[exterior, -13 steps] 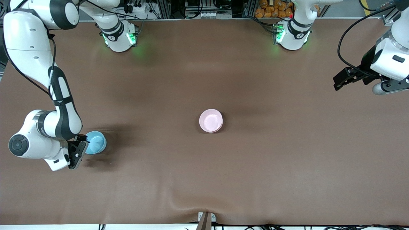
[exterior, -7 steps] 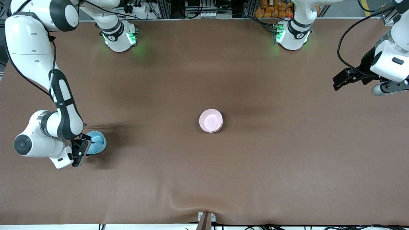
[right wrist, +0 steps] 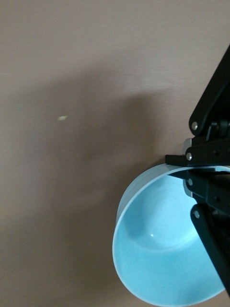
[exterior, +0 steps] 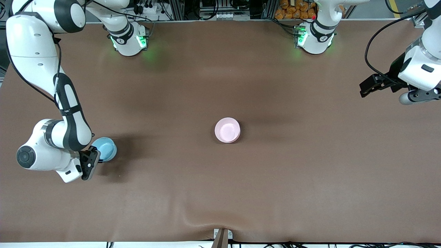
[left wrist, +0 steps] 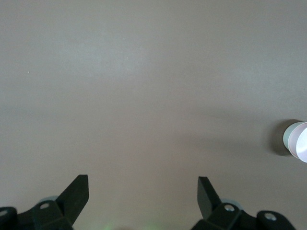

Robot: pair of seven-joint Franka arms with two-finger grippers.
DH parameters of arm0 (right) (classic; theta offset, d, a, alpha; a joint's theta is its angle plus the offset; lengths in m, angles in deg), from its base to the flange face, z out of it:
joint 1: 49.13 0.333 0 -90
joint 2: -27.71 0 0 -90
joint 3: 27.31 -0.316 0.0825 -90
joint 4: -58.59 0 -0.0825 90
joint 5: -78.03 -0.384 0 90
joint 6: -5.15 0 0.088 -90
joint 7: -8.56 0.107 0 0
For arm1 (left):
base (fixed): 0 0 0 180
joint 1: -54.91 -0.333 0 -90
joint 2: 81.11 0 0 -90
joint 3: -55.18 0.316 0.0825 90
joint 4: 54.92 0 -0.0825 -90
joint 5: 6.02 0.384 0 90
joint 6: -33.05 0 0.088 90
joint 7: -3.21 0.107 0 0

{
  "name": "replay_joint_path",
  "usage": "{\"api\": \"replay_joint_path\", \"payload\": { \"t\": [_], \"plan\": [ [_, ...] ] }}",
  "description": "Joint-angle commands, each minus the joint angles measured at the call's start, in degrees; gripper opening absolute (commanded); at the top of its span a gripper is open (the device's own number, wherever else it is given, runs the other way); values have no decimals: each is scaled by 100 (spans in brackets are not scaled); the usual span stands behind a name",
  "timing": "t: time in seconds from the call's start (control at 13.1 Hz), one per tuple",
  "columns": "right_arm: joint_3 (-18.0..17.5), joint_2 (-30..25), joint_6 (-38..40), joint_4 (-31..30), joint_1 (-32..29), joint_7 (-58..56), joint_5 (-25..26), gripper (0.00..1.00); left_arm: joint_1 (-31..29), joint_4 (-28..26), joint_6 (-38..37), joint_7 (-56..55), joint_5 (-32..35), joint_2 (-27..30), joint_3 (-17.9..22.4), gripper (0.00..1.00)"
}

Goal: Stack pink and blue bowls on white bowl
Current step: 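Grasp the blue bowl rim with the right gripper, then carry the blue bowl with the right gripper over the pink bowl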

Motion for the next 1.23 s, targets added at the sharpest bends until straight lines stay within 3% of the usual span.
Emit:
{"api": "replay_joint_path", "payload": {
  "t": [0.0,0.31,0.54,1.15],
  "plan": [
    [-223,-307,53,-154,-23,-187,-238,0,-33,-158,78,131,-121,176,-4,100],
    [-847,-658,905,-145,152,1585,-229,0,-42,-149,70,140,-121,203,-30,100],
    [-874,-870,1065,-154,705,2694,-229,0,-33,-70,87,131,-130,194,-48,100],
    [-866,-800,188,-206,2252,5972,-247,0,-42,-35,105,131,-121,194,-4,100]
  ]
}}
